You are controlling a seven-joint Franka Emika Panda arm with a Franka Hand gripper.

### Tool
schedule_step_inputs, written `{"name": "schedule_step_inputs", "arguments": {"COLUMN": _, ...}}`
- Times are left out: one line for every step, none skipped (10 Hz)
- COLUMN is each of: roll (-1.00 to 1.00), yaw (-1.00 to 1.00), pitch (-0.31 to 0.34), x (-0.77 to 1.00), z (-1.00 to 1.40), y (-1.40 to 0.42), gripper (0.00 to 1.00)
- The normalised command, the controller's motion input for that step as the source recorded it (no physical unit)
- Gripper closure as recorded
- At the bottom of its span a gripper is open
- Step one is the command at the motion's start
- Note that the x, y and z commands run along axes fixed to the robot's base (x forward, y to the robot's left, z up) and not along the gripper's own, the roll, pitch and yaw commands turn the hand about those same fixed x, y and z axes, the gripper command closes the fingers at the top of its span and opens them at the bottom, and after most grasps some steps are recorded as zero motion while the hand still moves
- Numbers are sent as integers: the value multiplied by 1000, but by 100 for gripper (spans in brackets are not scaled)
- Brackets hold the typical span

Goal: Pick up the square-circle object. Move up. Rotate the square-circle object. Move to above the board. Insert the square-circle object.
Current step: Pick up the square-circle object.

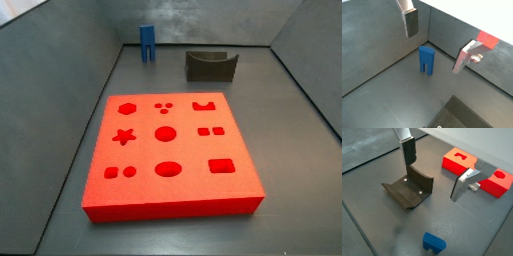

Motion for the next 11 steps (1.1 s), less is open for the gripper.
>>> {"name": "schedule_step_inputs", "arguments": {"roll": 33, "yaw": 243, "pitch": 0, "x": 43, "z": -63, "y": 43, "gripper": 0}}
{"name": "schedule_step_inputs", "arguments": {"roll": 77, "yaw": 774, "pitch": 0, "x": 0, "z": -194, "y": 160, "gripper": 0}}
{"name": "schedule_step_inputs", "arguments": {"roll": 136, "yaw": 926, "pitch": -67, "x": -97, "z": -323, "y": 149, "gripper": 0}}
{"name": "schedule_step_inputs", "arguments": {"roll": 133, "yaw": 903, "pitch": -83, "x": -126, "z": -329, "y": 169, "gripper": 0}}
{"name": "schedule_step_inputs", "arguments": {"roll": 116, "yaw": 806, "pitch": -57, "x": -154, "z": -329, "y": 283, "gripper": 0}}
{"name": "schedule_step_inputs", "arguments": {"roll": 94, "yaw": 751, "pitch": -57, "x": -203, "z": -357, "y": 326, "gripper": 0}}
{"name": "schedule_step_inputs", "arguments": {"roll": 21, "yaw": 460, "pitch": -96, "x": -391, "z": -383, "y": 363, "gripper": 0}}
{"name": "schedule_step_inputs", "arguments": {"roll": -23, "yaw": 46, "pitch": -100, "x": -497, "z": -269, "y": 197, "gripper": 0}}
{"name": "schedule_step_inputs", "arguments": {"roll": -54, "yaw": 0, "pitch": -80, "x": -363, "z": -274, "y": 129, "gripper": 0}}
{"name": "schedule_step_inputs", "arguments": {"roll": -40, "yaw": -23, "pitch": -66, "x": -323, "z": -326, "y": 143, "gripper": 0}}
{"name": "schedule_step_inputs", "arguments": {"roll": -63, "yaw": -46, "pitch": -81, "x": -300, "z": -363, "y": 126, "gripper": 0}}
